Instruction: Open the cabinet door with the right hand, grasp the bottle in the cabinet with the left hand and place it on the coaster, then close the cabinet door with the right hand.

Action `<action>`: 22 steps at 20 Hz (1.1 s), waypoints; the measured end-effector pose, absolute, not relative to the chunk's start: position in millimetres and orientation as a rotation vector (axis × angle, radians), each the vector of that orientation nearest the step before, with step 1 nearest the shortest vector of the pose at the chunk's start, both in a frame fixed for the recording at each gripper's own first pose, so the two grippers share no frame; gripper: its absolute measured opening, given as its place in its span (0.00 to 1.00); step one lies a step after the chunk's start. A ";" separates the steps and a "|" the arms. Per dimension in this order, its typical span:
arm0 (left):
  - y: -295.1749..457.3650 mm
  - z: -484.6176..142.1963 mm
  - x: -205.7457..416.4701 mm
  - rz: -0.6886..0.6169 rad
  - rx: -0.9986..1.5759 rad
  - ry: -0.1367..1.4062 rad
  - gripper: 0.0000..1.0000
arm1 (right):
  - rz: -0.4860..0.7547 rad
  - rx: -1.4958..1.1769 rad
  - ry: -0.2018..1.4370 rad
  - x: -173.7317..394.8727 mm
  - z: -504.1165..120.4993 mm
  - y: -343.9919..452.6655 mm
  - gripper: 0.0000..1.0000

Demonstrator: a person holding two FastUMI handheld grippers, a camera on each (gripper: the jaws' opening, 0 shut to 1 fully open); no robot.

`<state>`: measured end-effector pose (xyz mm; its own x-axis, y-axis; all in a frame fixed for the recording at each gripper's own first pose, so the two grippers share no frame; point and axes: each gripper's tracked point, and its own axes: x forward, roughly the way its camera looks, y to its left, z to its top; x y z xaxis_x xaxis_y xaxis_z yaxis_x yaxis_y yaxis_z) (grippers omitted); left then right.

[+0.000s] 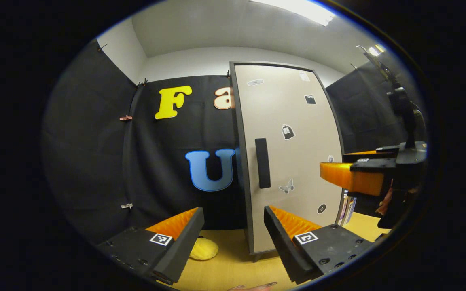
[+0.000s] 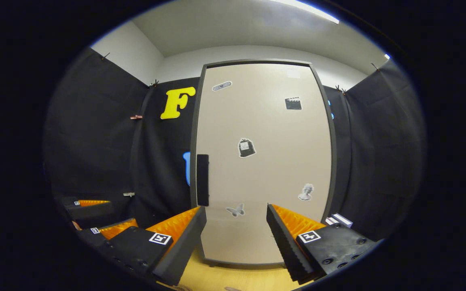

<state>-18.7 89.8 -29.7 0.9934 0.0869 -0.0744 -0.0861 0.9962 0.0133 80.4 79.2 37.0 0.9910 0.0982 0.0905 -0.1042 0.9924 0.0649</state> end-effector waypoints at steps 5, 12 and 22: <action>115.7 -39.7 -19.3 0.104 -0.012 0.093 0.94 | 0.087 0.149 -0.084 131.7 45.3 110.3 0.97; 153.9 -57.2 -22.4 0.147 -0.017 0.127 0.94 | 0.031 0.162 -0.034 197.9 24.0 135.9 0.95; 181.9 -68.4 -21.2 0.182 -0.046 0.146 0.94 | -0.066 0.117 -0.116 232.2 52.7 143.8 0.64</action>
<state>-21.2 181.9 -68.4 0.9730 0.1769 -0.1484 -0.1837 0.9824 -0.0328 232.2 143.8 52.7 0.9912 -0.0719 0.1111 0.0585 0.9911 0.1199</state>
